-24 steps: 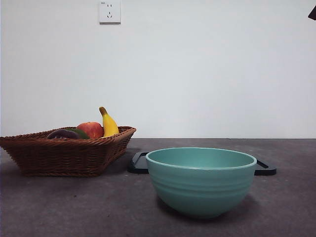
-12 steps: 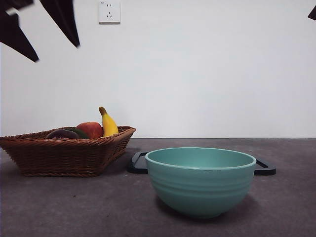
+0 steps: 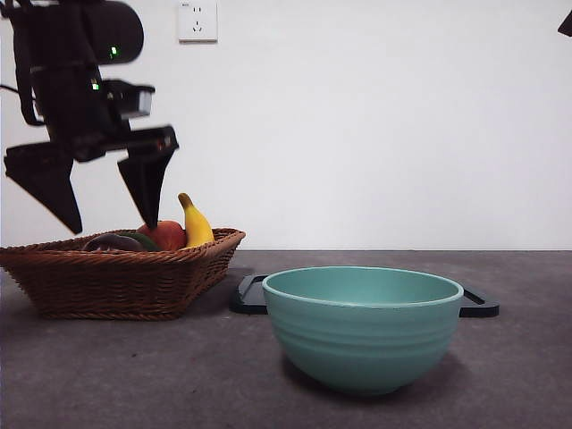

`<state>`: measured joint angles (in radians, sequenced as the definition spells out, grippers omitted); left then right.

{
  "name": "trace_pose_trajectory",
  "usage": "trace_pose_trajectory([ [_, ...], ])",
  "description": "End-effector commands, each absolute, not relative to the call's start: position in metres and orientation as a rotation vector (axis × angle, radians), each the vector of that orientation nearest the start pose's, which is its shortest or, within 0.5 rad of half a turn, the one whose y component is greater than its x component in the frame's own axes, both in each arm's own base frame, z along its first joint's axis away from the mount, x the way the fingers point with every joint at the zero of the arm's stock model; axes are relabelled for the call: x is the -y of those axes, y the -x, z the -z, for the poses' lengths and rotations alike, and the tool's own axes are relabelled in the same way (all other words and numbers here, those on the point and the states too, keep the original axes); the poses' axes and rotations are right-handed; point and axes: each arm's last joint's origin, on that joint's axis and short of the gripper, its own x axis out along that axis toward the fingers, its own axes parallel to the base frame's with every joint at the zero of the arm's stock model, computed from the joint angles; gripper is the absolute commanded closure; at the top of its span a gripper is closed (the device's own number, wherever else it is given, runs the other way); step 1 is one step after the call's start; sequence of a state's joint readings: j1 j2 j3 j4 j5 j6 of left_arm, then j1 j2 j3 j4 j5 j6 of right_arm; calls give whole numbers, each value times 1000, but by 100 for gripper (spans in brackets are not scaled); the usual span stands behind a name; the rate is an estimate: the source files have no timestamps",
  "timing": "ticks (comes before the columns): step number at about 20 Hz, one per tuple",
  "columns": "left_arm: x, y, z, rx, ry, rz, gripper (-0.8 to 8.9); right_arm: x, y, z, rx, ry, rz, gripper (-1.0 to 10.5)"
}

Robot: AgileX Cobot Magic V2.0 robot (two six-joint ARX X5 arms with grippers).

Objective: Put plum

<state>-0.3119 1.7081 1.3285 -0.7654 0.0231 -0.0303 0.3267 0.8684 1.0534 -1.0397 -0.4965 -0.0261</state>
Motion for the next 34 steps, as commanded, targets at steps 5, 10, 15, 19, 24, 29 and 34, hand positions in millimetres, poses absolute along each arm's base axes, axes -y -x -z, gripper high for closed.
trace_pose_trajectory([
  [5, 114, -347, -215, -1185, -167, 281, 318, -59, -129, -342, -859, -50, -789, 536],
  [10, 115, -349, -209, -1203, -170, 280, 502, -59, -129, -342, -859, -50, -790, 536],
  [15, 114, -345, -218, -1194, -154, 300, 538, -59, -129, -342, -859, -50, -789, 536],
  [19, 115, -319, -273, -1042, -82, 423, 538, -59, -130, -342, -858, -50, -789, 536],
  [24, 156, -257, -326, -917, -59, 775, 537, -59, -130, -342, -858, -49, -789, 536],
  [29, 221, -224, -310, -949, -209, 1004, 537, -59, -129, -343, -859, -56, -786, 536],
  [34, 260, -217, -271, -1049, -324, 1082, 537, -59, -129, -343, -861, -59, -784, 536],
])
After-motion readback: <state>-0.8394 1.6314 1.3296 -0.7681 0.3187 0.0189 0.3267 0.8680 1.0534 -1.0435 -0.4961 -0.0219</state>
